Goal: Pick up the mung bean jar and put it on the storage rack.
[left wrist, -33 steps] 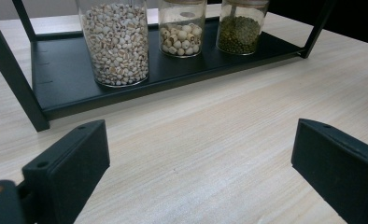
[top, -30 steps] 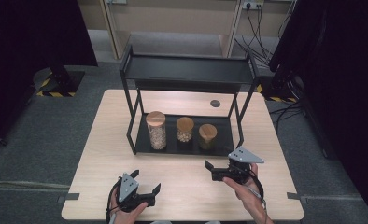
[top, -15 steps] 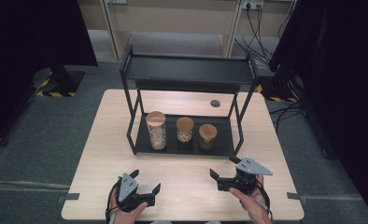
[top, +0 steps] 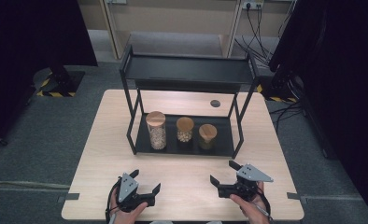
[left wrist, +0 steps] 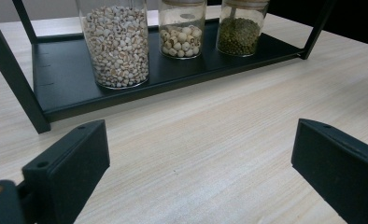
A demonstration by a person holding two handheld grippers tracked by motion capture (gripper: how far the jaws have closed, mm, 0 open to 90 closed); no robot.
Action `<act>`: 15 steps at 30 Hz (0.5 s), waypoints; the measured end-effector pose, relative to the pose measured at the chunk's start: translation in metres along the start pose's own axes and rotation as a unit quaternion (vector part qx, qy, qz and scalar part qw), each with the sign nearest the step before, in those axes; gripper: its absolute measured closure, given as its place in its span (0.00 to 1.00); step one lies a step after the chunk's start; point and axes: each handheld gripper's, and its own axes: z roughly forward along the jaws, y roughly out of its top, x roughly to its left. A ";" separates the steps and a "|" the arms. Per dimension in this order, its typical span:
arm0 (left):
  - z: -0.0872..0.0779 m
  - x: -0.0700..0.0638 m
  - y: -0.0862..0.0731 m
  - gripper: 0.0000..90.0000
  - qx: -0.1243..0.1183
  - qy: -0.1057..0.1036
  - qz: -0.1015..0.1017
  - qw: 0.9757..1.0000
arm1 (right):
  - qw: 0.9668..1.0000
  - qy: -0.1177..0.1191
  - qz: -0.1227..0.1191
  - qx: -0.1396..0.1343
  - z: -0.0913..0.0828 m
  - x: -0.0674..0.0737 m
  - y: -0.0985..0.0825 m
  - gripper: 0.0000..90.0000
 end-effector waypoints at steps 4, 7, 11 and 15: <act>-0.001 0.000 0.000 0.04 -0.002 0.001 0.000 1.000 | 1.000 0.000 0.002 0.001 0.000 0.000 -0.003 0.05; -0.001 -0.001 0.000 0.04 -0.002 0.001 0.000 1.000 | 1.000 0.001 0.004 0.002 -0.001 -0.001 -0.004 0.05; 0.000 -0.001 0.000 0.04 -0.001 0.000 0.000 1.000 | 1.000 0.003 0.004 0.004 0.001 -0.001 -0.005 0.05; -0.001 0.000 0.000 0.04 -0.001 0.000 0.000 1.000 | 1.000 0.003 0.006 0.006 0.001 0.000 -0.005 0.05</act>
